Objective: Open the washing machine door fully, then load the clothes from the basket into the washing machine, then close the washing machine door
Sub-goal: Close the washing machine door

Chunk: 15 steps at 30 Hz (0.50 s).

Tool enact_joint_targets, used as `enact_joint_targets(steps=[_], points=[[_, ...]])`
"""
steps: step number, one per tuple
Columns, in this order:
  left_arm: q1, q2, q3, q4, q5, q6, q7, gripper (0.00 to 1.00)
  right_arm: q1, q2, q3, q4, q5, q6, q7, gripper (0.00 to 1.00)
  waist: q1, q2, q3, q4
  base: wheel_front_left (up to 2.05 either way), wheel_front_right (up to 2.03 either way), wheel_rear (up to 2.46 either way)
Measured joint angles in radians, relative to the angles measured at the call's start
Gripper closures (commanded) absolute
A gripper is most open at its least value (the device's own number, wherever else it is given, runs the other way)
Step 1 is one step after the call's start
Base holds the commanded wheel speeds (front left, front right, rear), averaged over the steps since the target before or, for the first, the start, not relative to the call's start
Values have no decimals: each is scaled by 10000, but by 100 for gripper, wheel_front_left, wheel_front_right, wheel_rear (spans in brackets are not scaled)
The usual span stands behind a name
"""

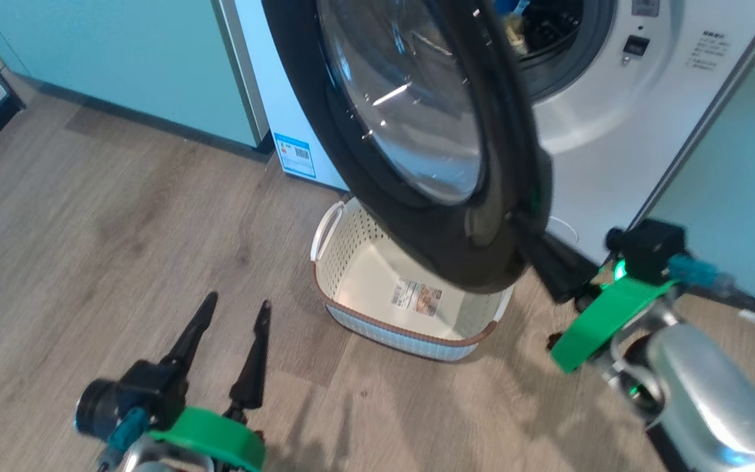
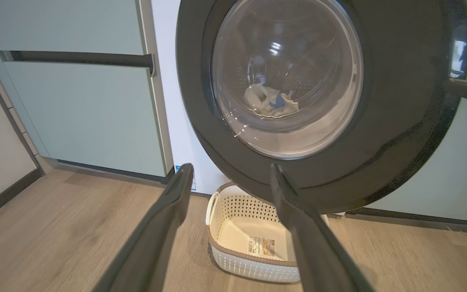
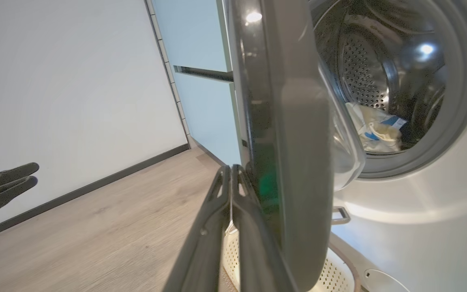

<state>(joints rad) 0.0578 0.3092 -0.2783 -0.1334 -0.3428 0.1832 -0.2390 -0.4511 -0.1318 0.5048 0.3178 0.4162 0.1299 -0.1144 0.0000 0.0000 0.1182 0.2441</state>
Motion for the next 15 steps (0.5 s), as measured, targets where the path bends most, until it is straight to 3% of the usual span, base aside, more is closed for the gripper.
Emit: enact_joint_targets(steps=[15], points=[[-1399,-437,-274,65,245,-247,-109,0,-1334,-807,-1906,-132,-600,0,293,100,2,0,1348,91,0,0,0]])
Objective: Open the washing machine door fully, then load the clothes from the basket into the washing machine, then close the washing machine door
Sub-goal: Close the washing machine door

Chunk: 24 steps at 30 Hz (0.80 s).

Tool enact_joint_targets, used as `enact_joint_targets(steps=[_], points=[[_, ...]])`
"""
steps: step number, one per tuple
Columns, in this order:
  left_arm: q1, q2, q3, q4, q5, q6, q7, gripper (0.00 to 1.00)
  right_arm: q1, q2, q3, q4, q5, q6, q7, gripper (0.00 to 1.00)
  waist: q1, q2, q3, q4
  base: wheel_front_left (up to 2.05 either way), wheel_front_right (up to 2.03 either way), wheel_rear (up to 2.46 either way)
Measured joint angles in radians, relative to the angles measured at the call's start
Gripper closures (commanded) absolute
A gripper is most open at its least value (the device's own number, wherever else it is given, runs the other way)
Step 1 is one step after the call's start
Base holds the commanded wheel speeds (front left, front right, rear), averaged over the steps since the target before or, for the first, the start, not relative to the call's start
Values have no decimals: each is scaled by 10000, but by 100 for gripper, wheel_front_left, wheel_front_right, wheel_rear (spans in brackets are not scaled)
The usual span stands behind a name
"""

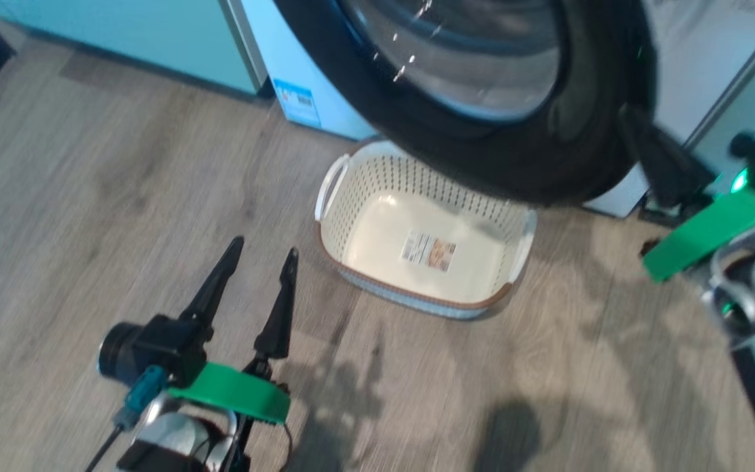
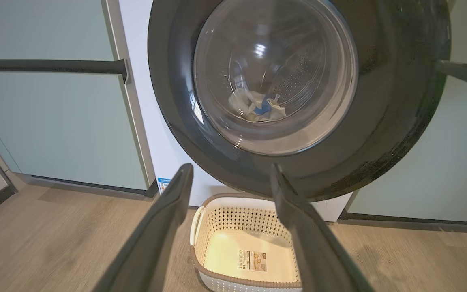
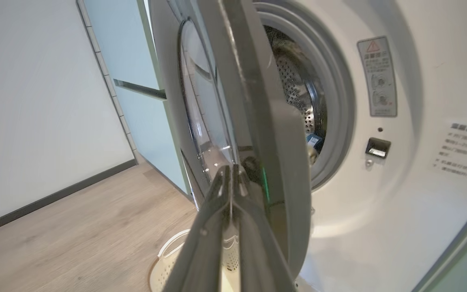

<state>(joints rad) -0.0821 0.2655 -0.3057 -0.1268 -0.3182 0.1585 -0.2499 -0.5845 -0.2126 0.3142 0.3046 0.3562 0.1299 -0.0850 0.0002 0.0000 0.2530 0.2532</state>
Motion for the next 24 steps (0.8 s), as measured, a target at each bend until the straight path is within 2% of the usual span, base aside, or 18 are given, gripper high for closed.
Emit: enact_joint_targets(steps=[8,17,24], points=[[-686,-414,-6,33,184,-278,-58,0,-1269,-311,-353,474,-132,0,123,100,0,0,855,229,0,0,0],[-1233,-1166,94,31,531,-871,-58,0,-2790,-746,-890,1565,-234,0,163,100,0,0,1754,715,0,0,0],[-1516,-1662,257,102,813,-1306,-59,0,-4078,-1053,-922,2543,-322,0,123,100,-1,0,2216,1094,0,0,0]])
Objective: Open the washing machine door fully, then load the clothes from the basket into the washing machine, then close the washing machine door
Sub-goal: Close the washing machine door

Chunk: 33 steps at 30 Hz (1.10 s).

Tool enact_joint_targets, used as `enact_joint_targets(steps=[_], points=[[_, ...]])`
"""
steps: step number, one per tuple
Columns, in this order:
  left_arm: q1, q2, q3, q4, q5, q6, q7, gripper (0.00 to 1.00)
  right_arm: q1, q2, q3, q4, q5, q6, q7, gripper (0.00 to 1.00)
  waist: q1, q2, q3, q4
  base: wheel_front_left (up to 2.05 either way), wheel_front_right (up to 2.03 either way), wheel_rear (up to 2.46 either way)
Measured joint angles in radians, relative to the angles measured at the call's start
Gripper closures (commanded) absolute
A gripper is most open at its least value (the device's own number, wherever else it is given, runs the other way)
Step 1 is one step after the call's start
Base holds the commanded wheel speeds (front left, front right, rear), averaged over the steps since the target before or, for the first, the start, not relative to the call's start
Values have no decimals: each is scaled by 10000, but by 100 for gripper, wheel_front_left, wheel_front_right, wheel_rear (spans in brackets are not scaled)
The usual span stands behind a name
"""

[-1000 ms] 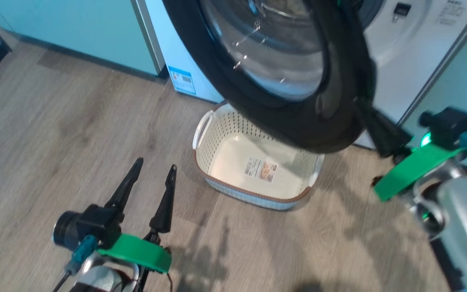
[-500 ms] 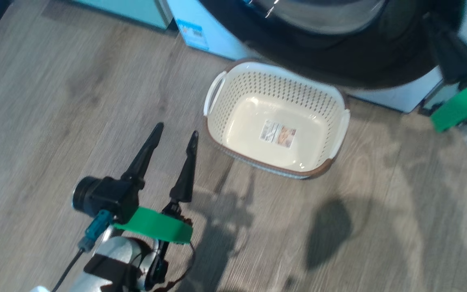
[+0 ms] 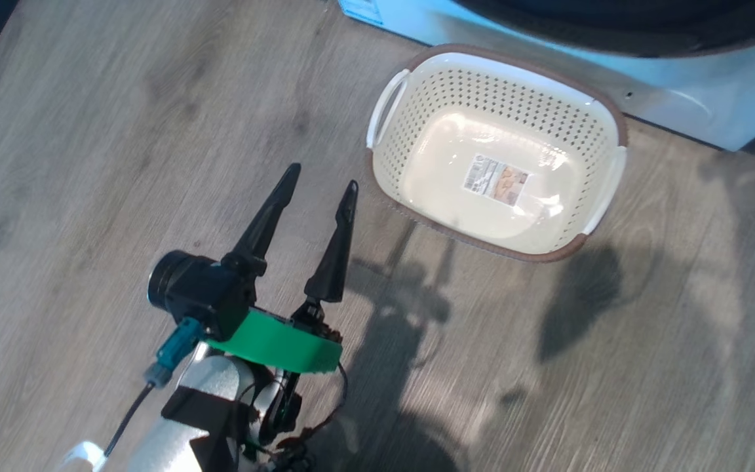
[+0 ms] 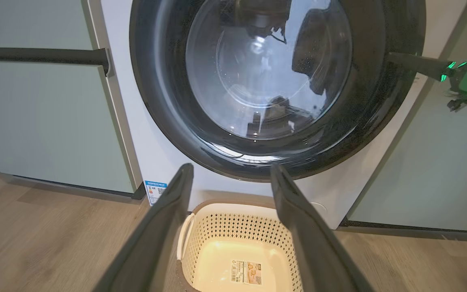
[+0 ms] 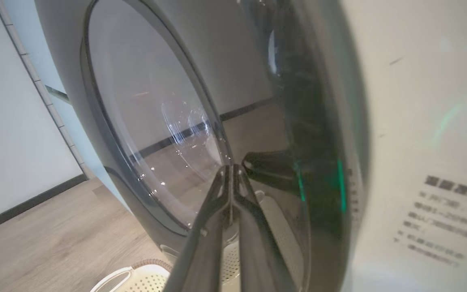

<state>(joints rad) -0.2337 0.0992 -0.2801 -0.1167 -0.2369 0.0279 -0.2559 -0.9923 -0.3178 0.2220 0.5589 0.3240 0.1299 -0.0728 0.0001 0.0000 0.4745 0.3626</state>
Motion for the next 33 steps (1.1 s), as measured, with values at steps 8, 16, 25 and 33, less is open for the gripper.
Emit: enact_joint_targets(steps=[8,16,25,33], points=[[-13,-336,272,111,171,-351,-6,0,-638,-79,153,917,-29,52,-380,100,-1,0,148,248,0,0,0],[-7,-493,550,282,368,-527,-6,0,-639,-79,495,1329,19,50,-786,100,0,0,-50,183,0,0,0],[341,-514,859,518,698,-706,-6,0,824,198,1204,685,391,42,-1373,100,-1,0,-876,-152,0,0,0],[947,-424,1187,631,786,-790,-6,0,3134,479,1014,-1005,558,42,-1645,100,-2,1,-1726,-817,0,0,0]])
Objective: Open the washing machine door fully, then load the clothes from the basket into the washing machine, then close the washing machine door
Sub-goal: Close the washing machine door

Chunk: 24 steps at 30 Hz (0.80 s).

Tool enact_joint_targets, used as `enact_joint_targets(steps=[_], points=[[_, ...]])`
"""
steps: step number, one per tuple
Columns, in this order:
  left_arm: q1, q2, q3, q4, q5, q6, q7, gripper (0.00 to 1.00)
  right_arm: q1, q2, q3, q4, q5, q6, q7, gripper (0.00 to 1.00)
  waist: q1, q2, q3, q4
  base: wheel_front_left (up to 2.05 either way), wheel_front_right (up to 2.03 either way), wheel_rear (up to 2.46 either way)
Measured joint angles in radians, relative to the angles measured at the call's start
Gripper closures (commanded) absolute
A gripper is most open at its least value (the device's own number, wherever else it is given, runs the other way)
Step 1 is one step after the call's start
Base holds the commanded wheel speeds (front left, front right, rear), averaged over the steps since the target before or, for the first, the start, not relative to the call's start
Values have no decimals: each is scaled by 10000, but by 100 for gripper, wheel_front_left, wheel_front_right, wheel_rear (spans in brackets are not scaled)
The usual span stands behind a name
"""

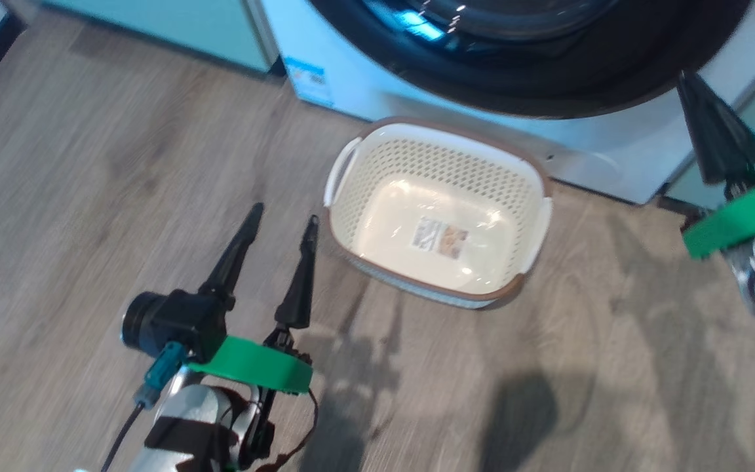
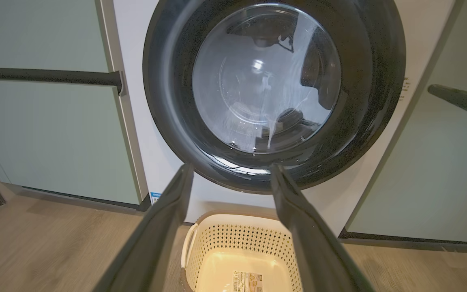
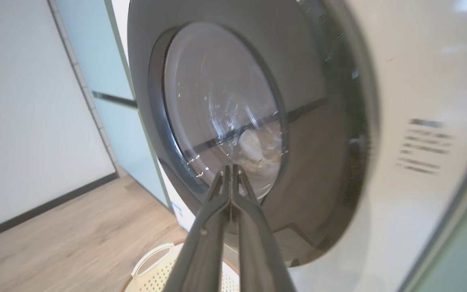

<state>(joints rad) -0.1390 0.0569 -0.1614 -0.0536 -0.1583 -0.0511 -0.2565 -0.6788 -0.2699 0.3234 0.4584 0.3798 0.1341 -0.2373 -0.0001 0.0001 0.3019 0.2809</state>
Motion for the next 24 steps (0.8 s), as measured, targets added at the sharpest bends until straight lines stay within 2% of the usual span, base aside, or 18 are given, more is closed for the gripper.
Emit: enact_joint_targets(steps=[6,13,14,18,19,24], points=[[383,178,54,15,2,0,0,0,1879,353,-1009,-1534,-393,0,-56,100,0,0,-513,-561,0,0,0],[584,303,88,77,0,4,10,0,3925,1156,-1967,-2872,-740,0,17,100,0,0,-997,-1114,0,0,0],[590,318,109,79,0,10,12,0,4184,1275,-2075,-3016,-748,0,88,86,0,0,-1056,-1186,0,0,0],[627,372,257,90,-2,19,107,0,5118,1636,-2497,-3469,-907,0,90,14,0,0,-1292,-1456,0,0,0],[692,410,284,84,-6,29,111,0,5319,1708,-2591,-3591,-936,0,90,0,0,0,-1347,-1529,0,0,0],[1151,562,347,86,-29,115,339,0,6106,1906,-2876,-4011,-1154,0,343,0,0,0,-1623,-1928,0,0,0]])
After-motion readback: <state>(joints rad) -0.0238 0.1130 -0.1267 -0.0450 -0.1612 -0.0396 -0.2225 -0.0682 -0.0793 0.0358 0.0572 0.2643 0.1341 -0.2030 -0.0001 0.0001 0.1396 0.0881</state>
